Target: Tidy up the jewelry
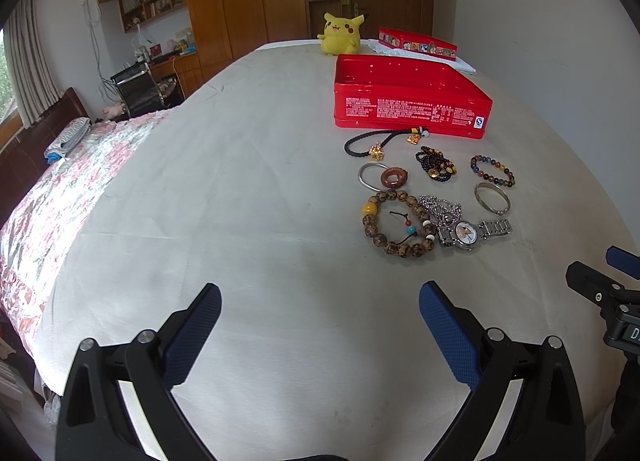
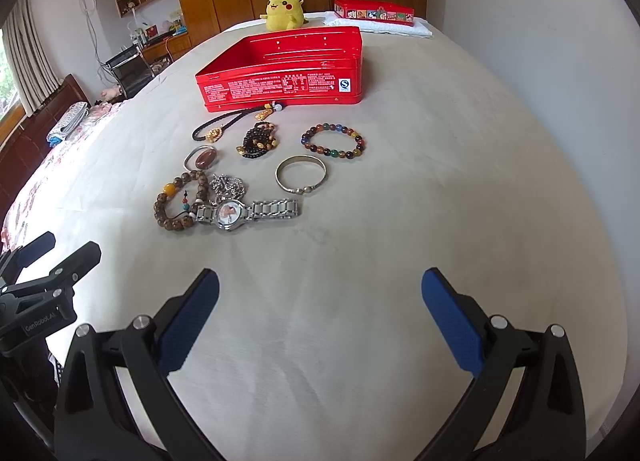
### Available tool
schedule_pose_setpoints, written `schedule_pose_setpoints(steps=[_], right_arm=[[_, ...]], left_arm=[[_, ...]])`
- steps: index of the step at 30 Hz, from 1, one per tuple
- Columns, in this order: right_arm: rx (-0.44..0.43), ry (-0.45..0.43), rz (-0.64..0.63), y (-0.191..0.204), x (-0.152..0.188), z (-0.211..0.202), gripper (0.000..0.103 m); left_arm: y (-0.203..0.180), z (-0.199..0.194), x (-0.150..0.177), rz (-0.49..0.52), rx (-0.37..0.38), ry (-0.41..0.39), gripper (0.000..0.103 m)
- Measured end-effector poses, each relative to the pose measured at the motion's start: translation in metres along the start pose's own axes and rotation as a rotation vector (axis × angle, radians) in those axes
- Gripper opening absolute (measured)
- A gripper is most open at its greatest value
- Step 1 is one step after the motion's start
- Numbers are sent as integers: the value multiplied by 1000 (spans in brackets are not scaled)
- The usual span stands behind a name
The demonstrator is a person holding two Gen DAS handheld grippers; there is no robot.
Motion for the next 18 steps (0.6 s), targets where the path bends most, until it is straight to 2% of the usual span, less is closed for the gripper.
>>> schedule_pose_setpoints(steps=[18], right_arm=[[-6, -4, -2, 2, -1, -1, 100]], left_arm=[[0, 0, 0, 0, 0, -1, 99]])
Point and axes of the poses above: each gripper's, at about its wrist camera, not at the fingertips, and z roughly the way its jaws point, y to its left, x to its underside, the point moved 3 cm from there along z, roughly the way its jaws point, and after that the axes turned 10 degrees about -x, right-handed, at the moved point
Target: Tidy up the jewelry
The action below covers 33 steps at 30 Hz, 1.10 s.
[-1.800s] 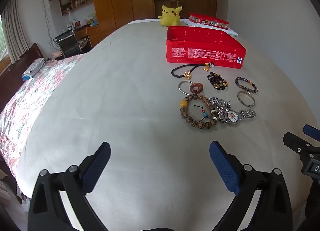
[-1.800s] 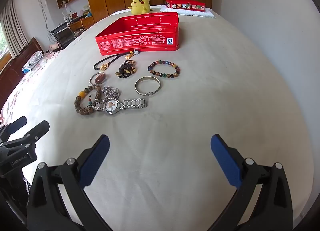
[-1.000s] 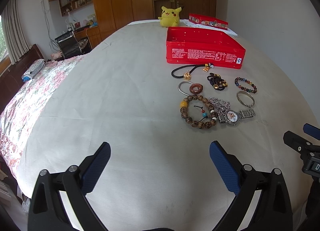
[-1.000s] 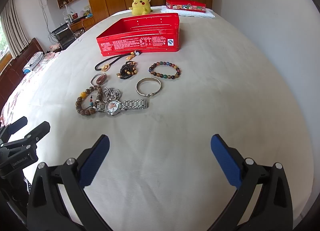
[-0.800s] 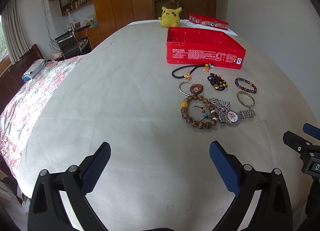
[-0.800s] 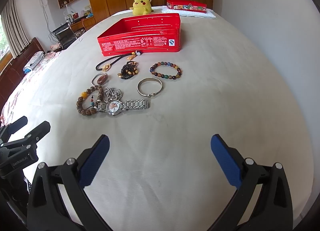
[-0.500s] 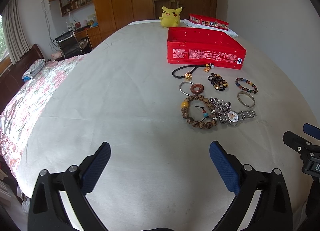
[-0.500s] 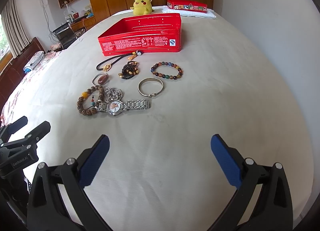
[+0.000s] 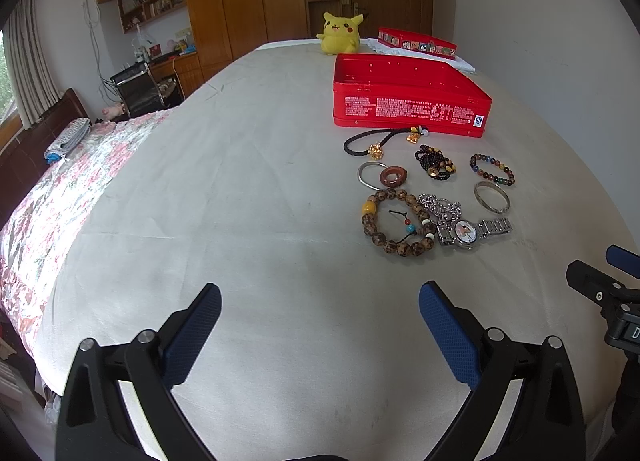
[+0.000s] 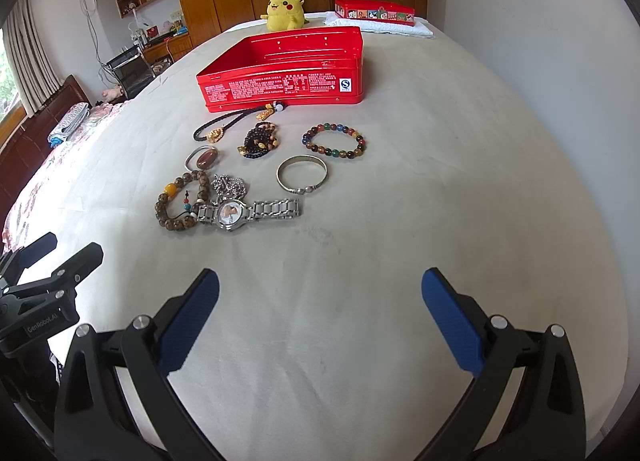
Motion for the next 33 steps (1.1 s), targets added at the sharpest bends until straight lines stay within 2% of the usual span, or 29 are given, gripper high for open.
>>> schedule_pose_setpoints(steps=[33], right_arm=[[-12, -4, -4, -2, 1, 1, 100]], left_arm=[[0, 0, 0, 0, -1, 0, 99]])
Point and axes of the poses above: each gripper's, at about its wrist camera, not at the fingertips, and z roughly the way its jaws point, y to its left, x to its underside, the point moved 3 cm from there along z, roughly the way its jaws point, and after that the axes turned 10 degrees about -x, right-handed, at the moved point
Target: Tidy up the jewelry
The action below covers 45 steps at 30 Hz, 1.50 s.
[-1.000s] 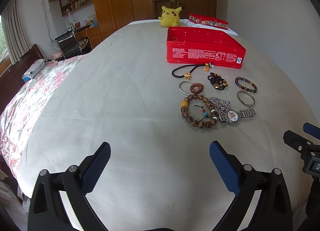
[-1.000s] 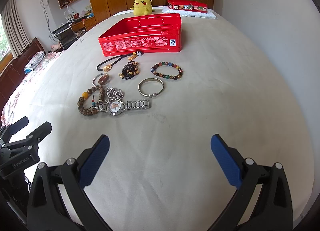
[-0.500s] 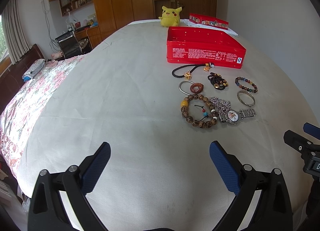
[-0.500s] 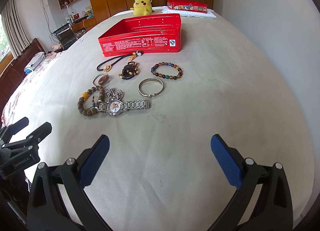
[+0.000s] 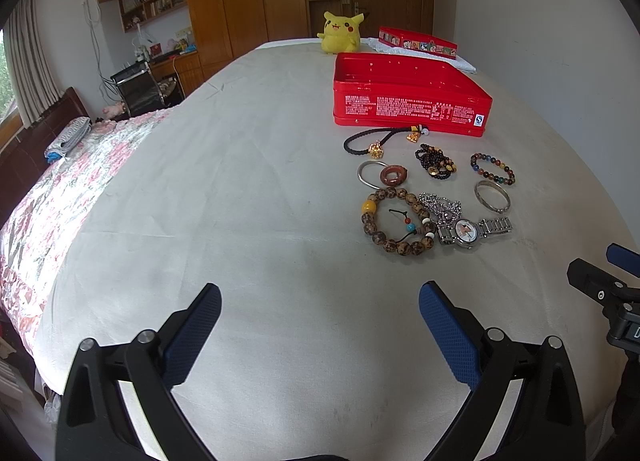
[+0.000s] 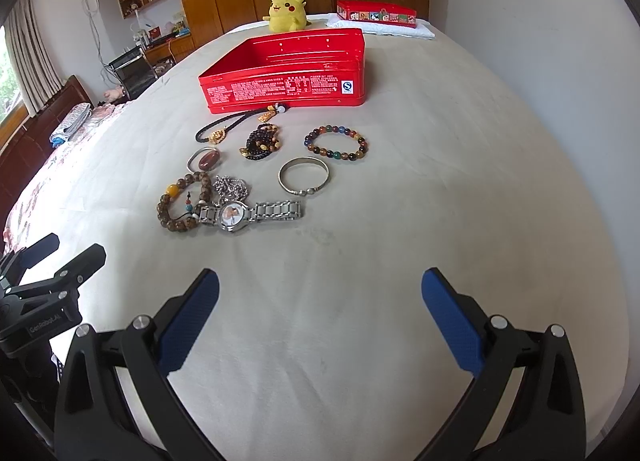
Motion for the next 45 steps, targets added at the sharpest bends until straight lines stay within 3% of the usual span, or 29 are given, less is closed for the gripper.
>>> schedule_pose_setpoints(steps=[12, 21, 26, 30, 37, 45], right_arm=[[-28, -9, -15, -4, -10, 3, 100], [-98, -10, 6, -23, -36, 8, 100], [-162, -1, 7, -32, -61, 15, 100], [-215, 38, 27, -39, -83, 29, 100], [-273, 103, 68, -53, -124, 63, 100], [-313, 168, 114, -61, -150, 99, 100]], left_arm=[[8, 12, 1, -14, 26, 32, 99], [33, 42, -7, -82, 90, 140, 98], [37, 57, -37, -93, 99, 148, 89], [31, 72, -64, -86, 129, 170, 88], [-1, 109, -114, -33, 182, 234, 88], [-38, 156, -145, 25, 226, 332, 83]])
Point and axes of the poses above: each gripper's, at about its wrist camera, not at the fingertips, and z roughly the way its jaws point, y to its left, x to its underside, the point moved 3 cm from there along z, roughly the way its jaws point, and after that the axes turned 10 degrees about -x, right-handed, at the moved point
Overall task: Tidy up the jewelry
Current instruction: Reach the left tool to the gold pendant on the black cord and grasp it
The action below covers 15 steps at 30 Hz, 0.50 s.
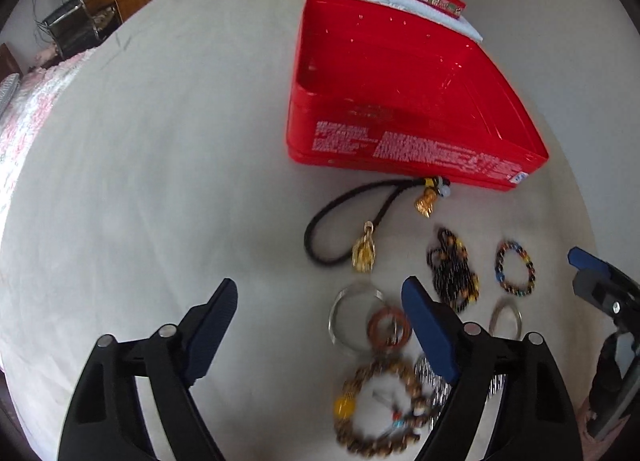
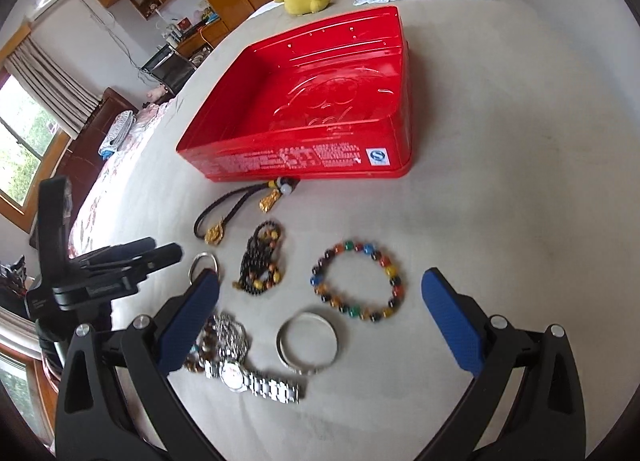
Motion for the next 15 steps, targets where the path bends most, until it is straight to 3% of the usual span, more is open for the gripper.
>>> schedule_pose_setpoints(steps=[13, 15], right_arm=[[11, 46, 6, -11, -5, 19, 100], [17, 48, -1, -11, -4, 20, 100]], left_arm=[[-20, 36, -15, 66, -1, 21, 76], [-24, 37, -14, 91, -26, 6, 60]])
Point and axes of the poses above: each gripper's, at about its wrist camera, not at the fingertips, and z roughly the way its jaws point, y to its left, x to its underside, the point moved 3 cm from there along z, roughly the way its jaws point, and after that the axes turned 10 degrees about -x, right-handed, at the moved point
